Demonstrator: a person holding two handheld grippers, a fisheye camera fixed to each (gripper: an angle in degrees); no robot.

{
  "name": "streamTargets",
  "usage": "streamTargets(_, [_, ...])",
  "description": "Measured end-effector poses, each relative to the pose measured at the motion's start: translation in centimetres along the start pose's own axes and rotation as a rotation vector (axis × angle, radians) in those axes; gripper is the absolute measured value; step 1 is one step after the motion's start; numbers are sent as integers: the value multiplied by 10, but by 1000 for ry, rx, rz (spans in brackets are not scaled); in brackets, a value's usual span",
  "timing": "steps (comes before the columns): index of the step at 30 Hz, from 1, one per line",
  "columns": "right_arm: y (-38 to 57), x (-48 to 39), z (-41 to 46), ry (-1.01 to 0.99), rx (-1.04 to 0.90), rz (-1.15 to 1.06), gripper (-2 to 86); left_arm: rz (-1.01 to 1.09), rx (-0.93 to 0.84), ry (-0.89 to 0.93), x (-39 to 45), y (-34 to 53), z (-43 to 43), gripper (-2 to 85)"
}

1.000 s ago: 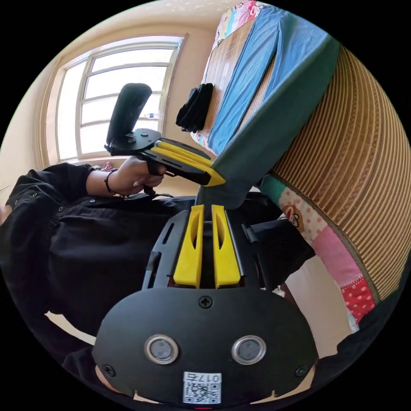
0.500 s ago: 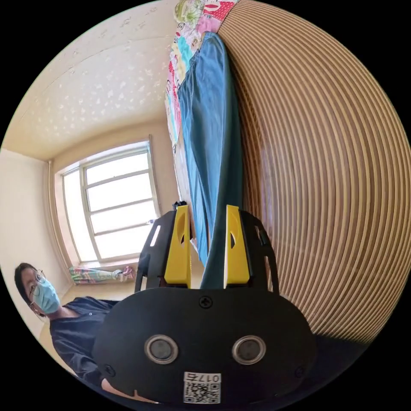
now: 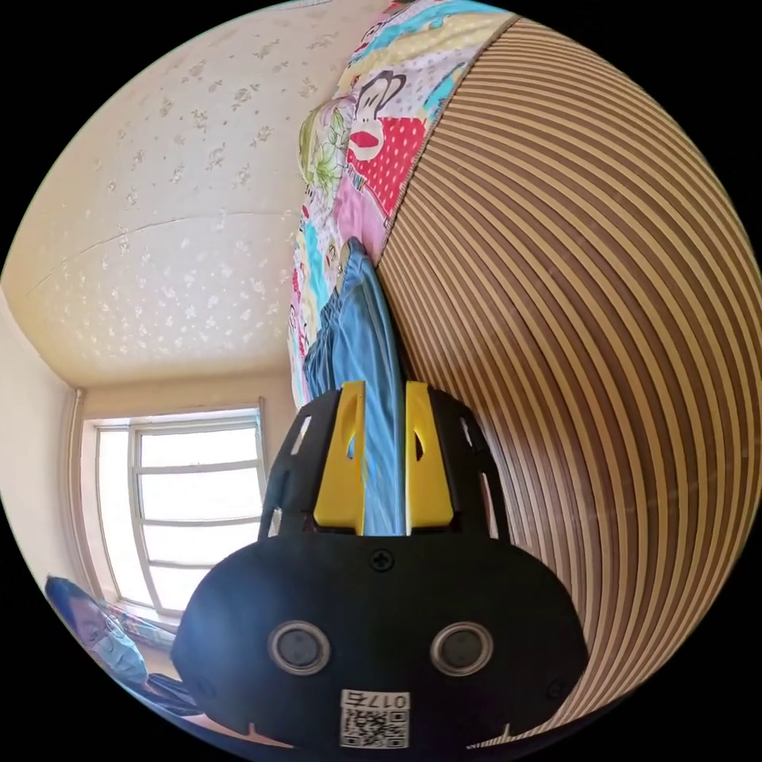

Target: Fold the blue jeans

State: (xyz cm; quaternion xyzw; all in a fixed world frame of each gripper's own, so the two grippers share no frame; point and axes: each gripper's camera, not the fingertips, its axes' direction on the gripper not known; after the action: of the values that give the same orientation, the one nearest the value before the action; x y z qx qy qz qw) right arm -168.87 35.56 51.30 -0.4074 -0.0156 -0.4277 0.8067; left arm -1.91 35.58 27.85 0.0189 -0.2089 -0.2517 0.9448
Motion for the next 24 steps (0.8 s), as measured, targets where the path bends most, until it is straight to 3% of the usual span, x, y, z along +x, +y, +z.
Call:
streamTargets(6, [-2,-44,58,150,47,-42,26,-33,25,101,-25,13,-38,-10])
streamTargets(10, [14,-102,101,399,53,-144,12,-32,30,191,-37,26,-70,-10])
streamTargets(16, [76,-248,202,830,77,-570,4,-10,92,237,-38,63,-144,-10])
streamTargets(19, [136,-324,274,993,127,-868,2,-35,111,375,-57,82,-172,-10])
streamTargets(22, [188,-375,352,1046,138,-1064,3,-62,115,592,-94,94,-200,-9])
streamTargets(24, [208,-394,398,1030,146,-1082,4,-69,145,691,-132,99,-231,-9])
